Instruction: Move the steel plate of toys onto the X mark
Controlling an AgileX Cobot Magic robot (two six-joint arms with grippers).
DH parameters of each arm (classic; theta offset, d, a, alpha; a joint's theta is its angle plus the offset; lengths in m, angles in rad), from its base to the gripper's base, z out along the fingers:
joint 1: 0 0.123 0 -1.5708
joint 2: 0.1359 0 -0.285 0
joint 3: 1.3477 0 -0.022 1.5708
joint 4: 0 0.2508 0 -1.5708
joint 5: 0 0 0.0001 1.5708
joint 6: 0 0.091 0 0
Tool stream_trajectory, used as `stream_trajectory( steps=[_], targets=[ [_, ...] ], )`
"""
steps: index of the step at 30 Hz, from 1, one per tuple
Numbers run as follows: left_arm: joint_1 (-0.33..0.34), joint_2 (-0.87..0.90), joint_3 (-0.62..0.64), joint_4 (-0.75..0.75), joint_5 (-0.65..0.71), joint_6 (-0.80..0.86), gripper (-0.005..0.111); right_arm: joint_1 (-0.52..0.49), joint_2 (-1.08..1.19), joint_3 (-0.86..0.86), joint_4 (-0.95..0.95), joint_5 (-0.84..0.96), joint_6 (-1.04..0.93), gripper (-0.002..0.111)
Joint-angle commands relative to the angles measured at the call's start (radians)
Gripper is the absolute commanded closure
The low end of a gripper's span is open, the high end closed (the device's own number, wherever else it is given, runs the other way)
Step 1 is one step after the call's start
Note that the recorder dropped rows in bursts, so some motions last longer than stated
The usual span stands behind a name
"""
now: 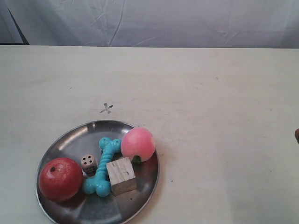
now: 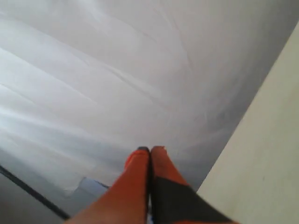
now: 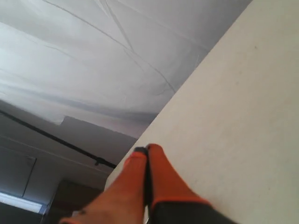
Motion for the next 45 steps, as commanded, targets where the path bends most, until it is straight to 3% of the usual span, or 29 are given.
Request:
stream_trajectory(
  steps=[1, 4, 10, 14, 17, 19, 21, 23, 25, 30, 32, 38, 42, 45],
  targets=[
    [-0.009, -0.004, -0.01, -0.432, -0.092, -0.021, 0.107, -0.002, -0.006, 0.002, 0.038, 0.079, -0.009, 0.108],
    [-0.009, -0.004, -0.012, -0.746, -0.078, 0.056, 0.107, -0.002, -0.006, 0.002, 0.041, 0.091, -0.009, 0.108],
    [-0.009, -0.004, -0.012, -1.09, -0.063, 0.063, 0.107, -0.002, -0.006, 0.002, 0.106, 0.03, -0.009, 0.108],
    [-0.009, -0.004, -0.012, -1.162, -0.12, 0.058, 0.107, -0.002, -0.006, 0.002, 0.139, 0.047, -0.009, 0.108],
    [-0.009, -0.004, -0.012, -1.165, -0.31, 0.038, 0.107, -0.002, -0.006, 0.002, 0.076, 0.089, -0.014, 0.108],
    [-0.009, -0.004, -0.026, -1.199, -0.403, -0.081, 0.107, -0.002, -0.006, 0.002, 0.051, 0.11, -0.014, 0.108],
    [-0.009, -0.004, -0.081, -1.213, -0.301, -0.121, 0.107, -0.002, -0.006, 0.002, 0.061, 0.108, -0.014, 0.108],
    [-0.009, 0.017, -0.163, -1.213, -0.056, -0.134, 0.107, -0.002, -0.006, 0.002, 0.126, 0.09, -0.002, 0.108],
    [-0.009, 0.069, -0.223, -1.213, 0.06, -0.134, 0.107, -0.002, -0.006, -0.005, 0.204, 0.061, -0.009, 0.108],
    [-0.009, 0.288, -0.35, -1.189, 0.01, -0.054, 0.107, -0.002, -0.006, -0.102, -0.028, 0.003, -0.013, 0.108],
    [-0.009, 0.402, -0.414, -1.189, 0.072, 0.003, 0.107, -0.002, 0.035, -0.153, -0.151, -0.015, -0.013, 0.109],
    [-0.009, 0.758, -0.553, -1.237, 0.451, -0.038, 0.107, -0.002, 0.353, -0.309, -0.456, 0.113, -0.013, 0.109],
    [-0.009, 0.963, -0.568, -1.381, 0.601, -0.037, 0.107, -0.002, 0.661, -0.359, -0.472, 0.245, -0.037, 0.109],
    [-0.009, 1.107, -0.568, -1.52, 0.676, 0.107, 0.107, -0.002, 0.88, -0.373, -0.399, 0.292, -0.171, 0.109]
  ],
)
